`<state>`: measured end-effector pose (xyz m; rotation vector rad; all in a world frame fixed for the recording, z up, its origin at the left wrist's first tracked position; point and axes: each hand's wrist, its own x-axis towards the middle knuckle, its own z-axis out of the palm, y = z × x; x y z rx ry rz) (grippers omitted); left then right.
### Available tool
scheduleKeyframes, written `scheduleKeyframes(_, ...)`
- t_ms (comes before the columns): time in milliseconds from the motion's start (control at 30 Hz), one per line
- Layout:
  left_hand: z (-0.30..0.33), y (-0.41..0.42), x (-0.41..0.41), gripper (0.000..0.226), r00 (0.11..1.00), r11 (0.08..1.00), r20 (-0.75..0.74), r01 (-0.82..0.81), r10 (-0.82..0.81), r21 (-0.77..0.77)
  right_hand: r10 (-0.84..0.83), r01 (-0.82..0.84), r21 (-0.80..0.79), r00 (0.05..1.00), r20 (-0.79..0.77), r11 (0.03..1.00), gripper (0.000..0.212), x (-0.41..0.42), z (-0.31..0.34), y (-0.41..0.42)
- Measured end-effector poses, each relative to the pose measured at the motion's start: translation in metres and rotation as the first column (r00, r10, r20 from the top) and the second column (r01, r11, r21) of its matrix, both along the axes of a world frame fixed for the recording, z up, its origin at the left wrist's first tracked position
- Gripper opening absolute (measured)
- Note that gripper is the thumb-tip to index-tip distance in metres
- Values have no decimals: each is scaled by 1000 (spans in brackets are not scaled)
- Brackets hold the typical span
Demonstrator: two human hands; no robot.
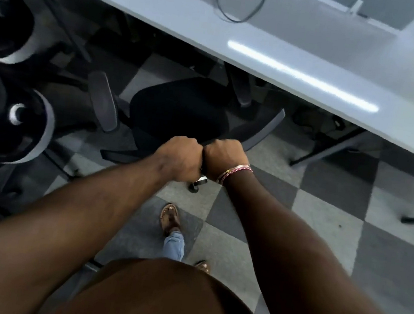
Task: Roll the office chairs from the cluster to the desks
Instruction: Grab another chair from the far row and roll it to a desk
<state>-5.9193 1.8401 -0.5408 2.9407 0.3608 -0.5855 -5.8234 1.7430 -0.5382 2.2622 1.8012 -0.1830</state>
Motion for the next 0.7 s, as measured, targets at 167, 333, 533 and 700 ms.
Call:
scheduleKeyframes(167,6,-73,14,39,961,962,-64,271,-269,33,-147,147,5,988,-43,989,19,-6,4,-93)
scheduleKeyframes(333,18,-145,21,44,849,849,-89,526,-521,48,-273,277,48,959,-81,960,23,-18,7,-181)
scheduleKeyframes(533,8,-219,23,32,738,743,-148,668,-658,25,-438,445,60,894,-97,894,25,-39,-6,-268)
scheduleKeyframes(700,1,-264,24,38,601,602,-68,799,-796,8,-566,569,48,822,-64,821,24,-60,-14,-318)
